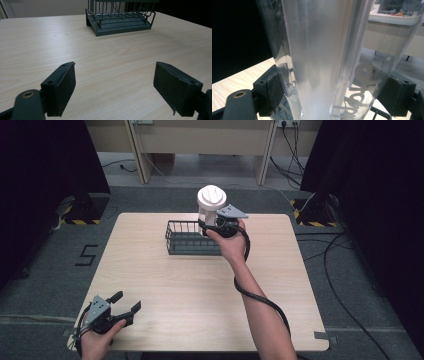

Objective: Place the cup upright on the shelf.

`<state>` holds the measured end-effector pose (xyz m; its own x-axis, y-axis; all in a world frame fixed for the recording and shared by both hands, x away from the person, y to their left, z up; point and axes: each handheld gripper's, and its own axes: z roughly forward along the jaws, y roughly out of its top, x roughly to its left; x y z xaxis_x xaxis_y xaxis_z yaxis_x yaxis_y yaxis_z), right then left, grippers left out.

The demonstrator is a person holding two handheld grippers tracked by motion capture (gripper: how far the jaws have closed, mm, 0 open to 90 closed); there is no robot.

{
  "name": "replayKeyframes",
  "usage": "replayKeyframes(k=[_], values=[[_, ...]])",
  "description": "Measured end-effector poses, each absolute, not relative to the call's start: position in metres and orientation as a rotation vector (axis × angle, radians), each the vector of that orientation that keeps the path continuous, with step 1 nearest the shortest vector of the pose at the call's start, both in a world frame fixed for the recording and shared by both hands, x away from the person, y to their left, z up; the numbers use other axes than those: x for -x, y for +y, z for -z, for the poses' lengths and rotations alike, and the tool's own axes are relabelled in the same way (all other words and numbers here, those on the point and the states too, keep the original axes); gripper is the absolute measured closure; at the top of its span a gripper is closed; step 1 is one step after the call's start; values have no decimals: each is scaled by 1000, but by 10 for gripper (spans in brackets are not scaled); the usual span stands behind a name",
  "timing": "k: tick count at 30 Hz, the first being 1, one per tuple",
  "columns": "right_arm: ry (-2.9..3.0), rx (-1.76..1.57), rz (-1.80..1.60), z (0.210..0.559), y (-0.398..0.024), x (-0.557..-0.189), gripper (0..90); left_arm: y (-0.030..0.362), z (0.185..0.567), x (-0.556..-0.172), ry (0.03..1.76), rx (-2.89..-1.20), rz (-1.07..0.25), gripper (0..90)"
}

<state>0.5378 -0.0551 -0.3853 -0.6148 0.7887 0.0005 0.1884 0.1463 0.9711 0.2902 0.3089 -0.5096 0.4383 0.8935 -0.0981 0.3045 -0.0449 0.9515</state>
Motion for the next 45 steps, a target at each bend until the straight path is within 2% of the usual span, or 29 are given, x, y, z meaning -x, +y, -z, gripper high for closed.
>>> replayKeyframes(k=[45], values=[[1949,-1046,-1408,419,-30,-577,184,308,510,-291,1066,-1596,-660,177]])
